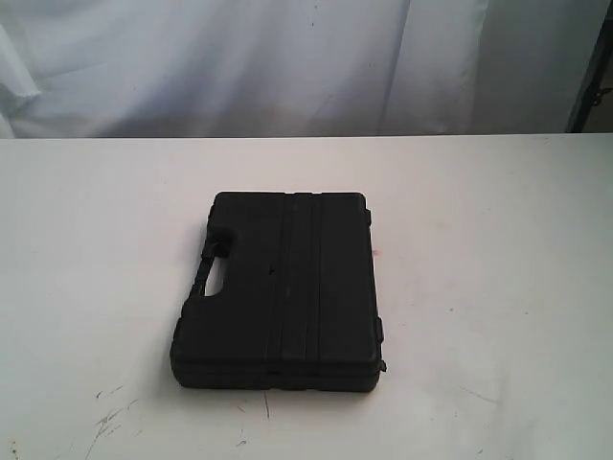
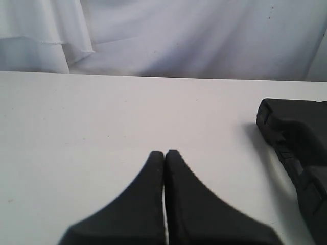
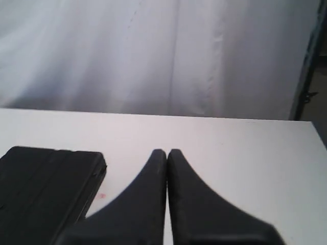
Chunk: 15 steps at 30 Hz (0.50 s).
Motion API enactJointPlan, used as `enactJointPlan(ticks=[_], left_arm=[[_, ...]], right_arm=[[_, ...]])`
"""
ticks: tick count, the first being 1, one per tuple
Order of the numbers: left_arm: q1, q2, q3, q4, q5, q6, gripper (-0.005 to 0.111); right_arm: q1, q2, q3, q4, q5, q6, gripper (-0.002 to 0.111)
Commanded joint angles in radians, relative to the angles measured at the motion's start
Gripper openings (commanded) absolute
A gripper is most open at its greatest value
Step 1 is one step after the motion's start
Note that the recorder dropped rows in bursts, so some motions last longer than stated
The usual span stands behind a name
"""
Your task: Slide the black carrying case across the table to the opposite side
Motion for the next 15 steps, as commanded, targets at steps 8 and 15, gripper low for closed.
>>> enactJointPlan(ticks=[8,15], left_arm=[[0.001,-0.005,0.005,-0.006,-0.008,0.001,0.000],[0.001,-0.005,0.005,-0.006,-0.008,-0.001,0.000]], right_arm=[[-0.161,-0.414,0.254,0.068,-0.056,-0.040,0.000],[-0.163,-0.486,0.367,0.063,-0.056,-0.051,0.000]])
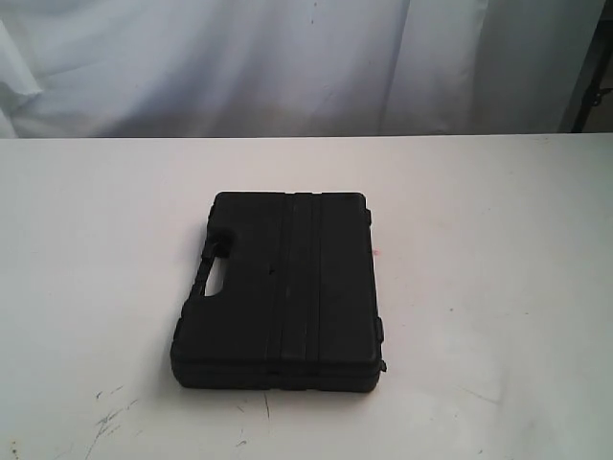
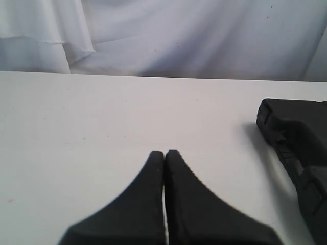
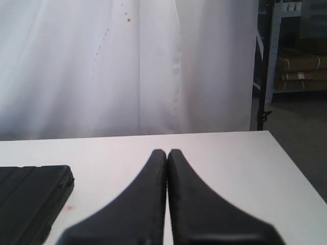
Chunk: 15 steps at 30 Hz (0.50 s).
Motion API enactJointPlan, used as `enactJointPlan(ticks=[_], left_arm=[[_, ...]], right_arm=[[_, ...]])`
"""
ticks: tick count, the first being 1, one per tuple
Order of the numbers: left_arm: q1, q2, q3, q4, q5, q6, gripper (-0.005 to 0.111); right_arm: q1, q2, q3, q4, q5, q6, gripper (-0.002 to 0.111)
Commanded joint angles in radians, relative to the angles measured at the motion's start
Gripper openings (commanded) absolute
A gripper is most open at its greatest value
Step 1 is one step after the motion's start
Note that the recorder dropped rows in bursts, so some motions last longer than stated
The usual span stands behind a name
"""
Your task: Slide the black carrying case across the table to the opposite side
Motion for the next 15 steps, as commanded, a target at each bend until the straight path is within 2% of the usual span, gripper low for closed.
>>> enactJointPlan(ticks=[1,8,15], left_arm=[[0.001,-0.005,0.005,-0.006,-0.009,-0.001,0.000],[0.001,-0.005,0.005,-0.006,-0.009,0.001,0.000],[0.001,-0.005,0.005,-0.006,-0.009,-0.001,0.000]], right_arm=[[-0.014,-0.016,0.085,0.001,-0.014,-0.001,0.000],[-0.020,-0.016,0.189,0.010,-0.105,0.027,0.000],[-0.020,-0.016,0.189,0.010,-0.063,0.019,0.000]])
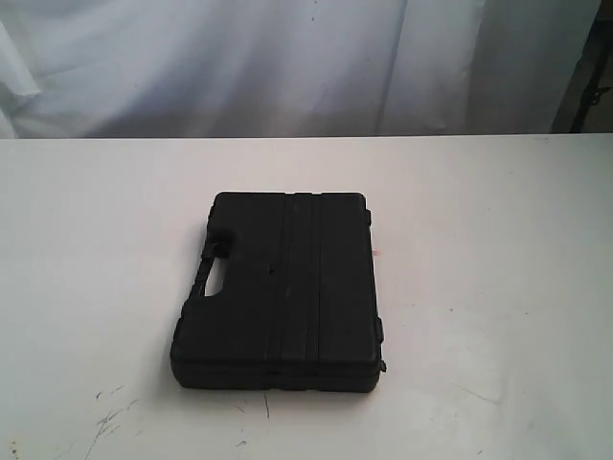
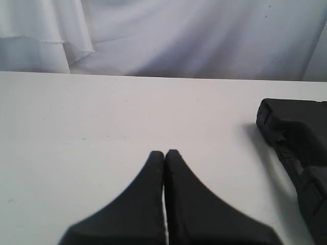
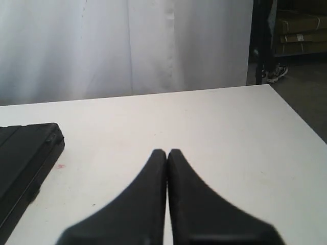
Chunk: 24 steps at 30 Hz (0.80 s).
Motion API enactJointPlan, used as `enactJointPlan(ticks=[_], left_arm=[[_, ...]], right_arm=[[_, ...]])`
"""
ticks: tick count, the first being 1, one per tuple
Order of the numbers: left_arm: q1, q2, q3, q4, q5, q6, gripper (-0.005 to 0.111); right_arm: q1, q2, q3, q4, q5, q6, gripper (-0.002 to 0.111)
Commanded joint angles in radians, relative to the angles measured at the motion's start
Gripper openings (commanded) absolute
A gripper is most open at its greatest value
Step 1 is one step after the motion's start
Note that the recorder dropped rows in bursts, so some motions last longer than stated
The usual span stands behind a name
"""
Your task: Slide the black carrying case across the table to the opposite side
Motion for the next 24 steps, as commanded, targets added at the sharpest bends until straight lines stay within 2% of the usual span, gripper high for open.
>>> enactJointPlan(ticks=[1,6,24], left_arm=[[0.001,-0.005,0.005,-0.006,-0.009,-0.001,0.000],[0.001,-0.005,0.005,-0.006,-0.009,-0.001,0.000],[0.001,-0.005,0.005,-0.006,-0.009,-0.001,0.000]], right_arm=[[-0.006,-0.003,0.003,0.002,0.015,-0.004,0.000],[-0.006,-0.003,0.003,-0.027,0.103,-0.008,0.000],[-0.006,-0.003,0.003,-0.031,0.111,-0.020,0.000]])
